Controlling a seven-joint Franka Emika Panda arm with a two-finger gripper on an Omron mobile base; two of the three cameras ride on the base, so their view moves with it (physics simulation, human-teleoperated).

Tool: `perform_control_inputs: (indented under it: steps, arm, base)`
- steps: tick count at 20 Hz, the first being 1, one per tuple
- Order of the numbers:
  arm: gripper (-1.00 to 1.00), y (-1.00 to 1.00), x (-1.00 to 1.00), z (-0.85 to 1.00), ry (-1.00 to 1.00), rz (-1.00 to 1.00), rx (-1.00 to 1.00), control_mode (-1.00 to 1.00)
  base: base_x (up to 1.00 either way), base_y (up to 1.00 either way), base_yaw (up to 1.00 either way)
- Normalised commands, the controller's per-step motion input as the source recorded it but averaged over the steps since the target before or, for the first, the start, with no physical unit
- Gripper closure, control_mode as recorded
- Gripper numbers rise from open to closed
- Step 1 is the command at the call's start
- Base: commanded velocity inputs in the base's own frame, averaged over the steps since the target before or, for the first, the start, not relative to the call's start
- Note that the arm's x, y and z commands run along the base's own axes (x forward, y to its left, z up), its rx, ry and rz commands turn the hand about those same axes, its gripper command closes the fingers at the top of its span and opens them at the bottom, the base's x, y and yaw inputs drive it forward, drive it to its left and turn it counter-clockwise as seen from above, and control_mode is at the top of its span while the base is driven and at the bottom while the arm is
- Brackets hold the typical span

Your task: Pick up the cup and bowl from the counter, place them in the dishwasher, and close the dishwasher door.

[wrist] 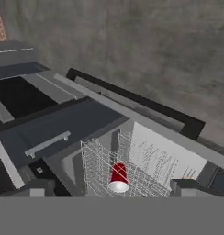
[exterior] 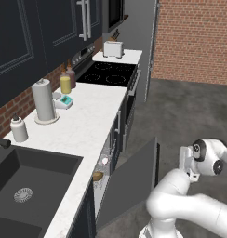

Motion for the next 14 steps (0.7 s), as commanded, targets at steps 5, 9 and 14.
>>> perform_control_inputs:
  steps: [5, 9, 14]
  arm:
    - [-1.0, -0.79, 0.0, -1.0, 0.55, 0.18, 0.04, -1.0]
    - [-1.0, -0.32, 0.0, -0.95, 0.35, 0.34, 0.21, -1.0]
    - [-1.0, 0.0, 0.12, -0.31, 0.11, 0.47, 0.26, -1.0]
  base:
    - [0.0, 0.0, 0.0]
    - [0.0, 0.0, 0.0]
    - [0.0, 0.0, 0.0]
